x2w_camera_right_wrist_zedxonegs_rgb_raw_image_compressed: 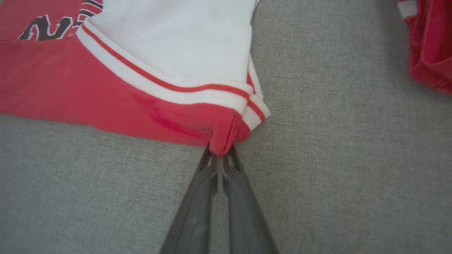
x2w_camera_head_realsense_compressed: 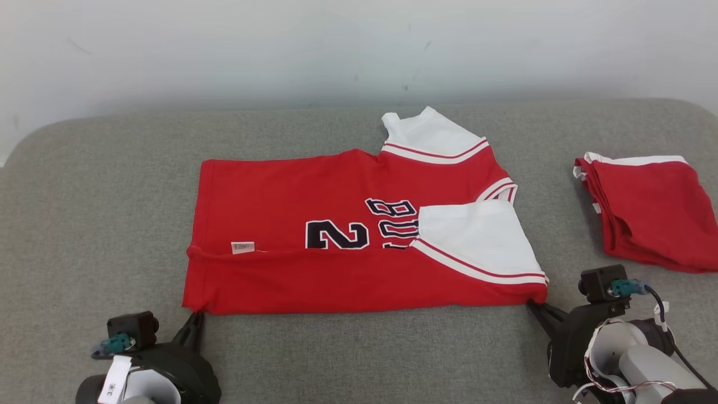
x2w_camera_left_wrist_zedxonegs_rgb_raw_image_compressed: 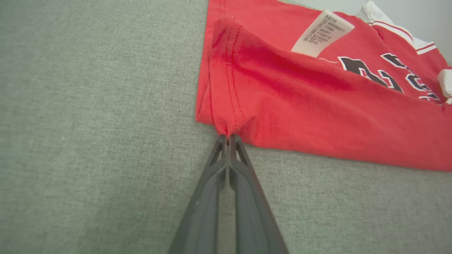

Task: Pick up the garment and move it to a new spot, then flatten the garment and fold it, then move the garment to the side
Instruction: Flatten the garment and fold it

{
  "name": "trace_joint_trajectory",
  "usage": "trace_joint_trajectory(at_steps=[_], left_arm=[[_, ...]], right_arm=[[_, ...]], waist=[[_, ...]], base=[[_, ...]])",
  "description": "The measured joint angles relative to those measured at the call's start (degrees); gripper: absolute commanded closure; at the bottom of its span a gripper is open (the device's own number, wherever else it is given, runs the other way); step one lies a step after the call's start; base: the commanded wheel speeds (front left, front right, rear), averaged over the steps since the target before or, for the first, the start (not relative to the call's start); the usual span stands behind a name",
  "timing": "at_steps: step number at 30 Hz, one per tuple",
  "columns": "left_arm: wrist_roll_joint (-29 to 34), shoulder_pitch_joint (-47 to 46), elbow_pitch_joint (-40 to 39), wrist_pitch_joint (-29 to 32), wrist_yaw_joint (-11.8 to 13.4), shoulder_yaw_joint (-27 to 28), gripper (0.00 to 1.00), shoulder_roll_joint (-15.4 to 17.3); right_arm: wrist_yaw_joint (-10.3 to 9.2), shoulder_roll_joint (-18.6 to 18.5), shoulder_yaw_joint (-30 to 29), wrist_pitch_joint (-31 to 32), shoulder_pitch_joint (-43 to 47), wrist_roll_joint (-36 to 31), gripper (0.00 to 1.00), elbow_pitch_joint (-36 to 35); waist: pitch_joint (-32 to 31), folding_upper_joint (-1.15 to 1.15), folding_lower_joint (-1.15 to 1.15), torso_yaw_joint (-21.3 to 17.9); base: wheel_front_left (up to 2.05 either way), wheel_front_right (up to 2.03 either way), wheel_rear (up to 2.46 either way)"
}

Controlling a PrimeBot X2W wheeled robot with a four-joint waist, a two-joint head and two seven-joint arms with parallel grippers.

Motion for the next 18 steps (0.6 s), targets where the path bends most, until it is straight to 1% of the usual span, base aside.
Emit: trace_joint_trajectory(at_steps=[7, 11, 18], left_arm=[[0.0, 0.8, 0.7, -1.7, -0.5, -0.3, 1.00, 0.3], [0.0, 3.2, 0.7, -2.5, -0.5, -0.4, 1.00, 1.2], [0.0, 8.2, -0.2, -3.4, -0.5, -1.0, 1.00, 1.7]], right_arm=[[0.08, -0.3, -1.3, -2.0, 2.9, 1.6, 1.00, -0.3], [0.49, -0.8, -1.8, -3.0, 4.7, 2.1, 1.00, -1.2], [0.52, -2.2, -2.0, -4.3, 9.5, 2.7, 1.00, -4.5]], waist=[[-2.2, 0.00, 0.00, 0.3], [-3.8, 0.00, 0.00, 0.3], [-6.6, 0.00, -0.01, 0.1]], base=[[0.00, 0.00, 0.00], [0.00, 0.00, 0.00], [0.00, 0.00, 0.00]])
